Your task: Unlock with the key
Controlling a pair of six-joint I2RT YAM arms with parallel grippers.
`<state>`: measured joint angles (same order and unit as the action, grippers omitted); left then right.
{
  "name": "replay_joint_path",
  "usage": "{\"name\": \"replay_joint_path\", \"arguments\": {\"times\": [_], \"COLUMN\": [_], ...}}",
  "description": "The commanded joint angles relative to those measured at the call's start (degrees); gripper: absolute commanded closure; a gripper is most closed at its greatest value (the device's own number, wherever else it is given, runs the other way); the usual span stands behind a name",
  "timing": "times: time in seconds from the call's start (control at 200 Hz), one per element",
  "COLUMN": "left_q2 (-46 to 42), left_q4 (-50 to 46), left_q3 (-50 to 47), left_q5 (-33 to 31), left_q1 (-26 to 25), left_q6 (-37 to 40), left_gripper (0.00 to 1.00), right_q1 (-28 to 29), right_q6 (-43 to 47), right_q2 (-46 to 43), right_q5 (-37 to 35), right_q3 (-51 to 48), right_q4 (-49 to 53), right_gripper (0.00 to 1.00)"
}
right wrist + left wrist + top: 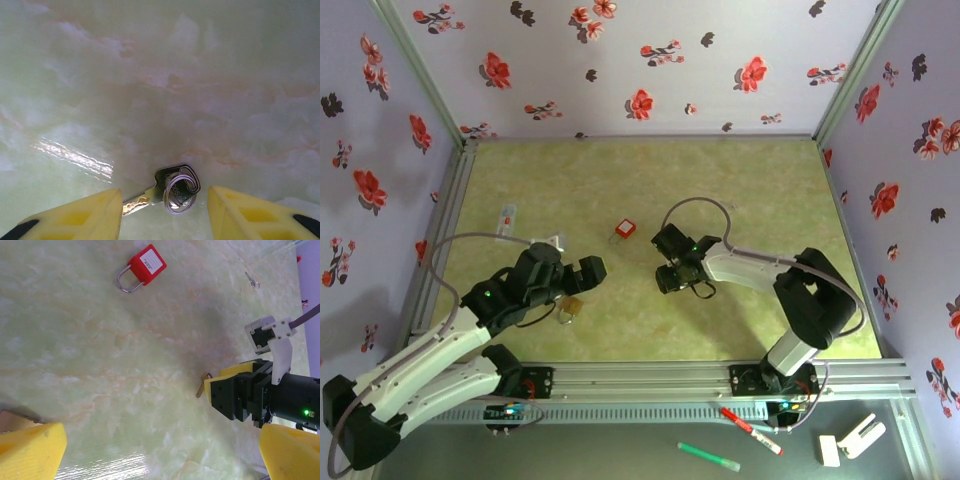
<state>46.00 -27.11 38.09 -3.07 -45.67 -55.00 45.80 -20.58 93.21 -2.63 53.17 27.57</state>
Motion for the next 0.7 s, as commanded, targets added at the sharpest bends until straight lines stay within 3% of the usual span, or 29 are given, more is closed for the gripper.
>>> {"name": "replay_joint_path", "arguments": {"times": [0.0,0.695], "left_q2": [-0.6,3.1], "left_q4": [-1.6,1.2], "left_q3": [-0.5,-1.2], "left_q5": [-2.4,-2.5], "left_q1": [-0.4,-1.2], "left_q6": [-0.6,-0.5], "left_gripper": [0.01,0.05], "right_q1": [0.2,-0.6], "right_q6": [0.8,0.9], "right_q2": [1.1,4.8], "right_q5": [-1.1,-1.9], "right_q3": [1.1,1.9], "right_q4": [1.7,1.8], "right_gripper": [0.55,0.85]}}
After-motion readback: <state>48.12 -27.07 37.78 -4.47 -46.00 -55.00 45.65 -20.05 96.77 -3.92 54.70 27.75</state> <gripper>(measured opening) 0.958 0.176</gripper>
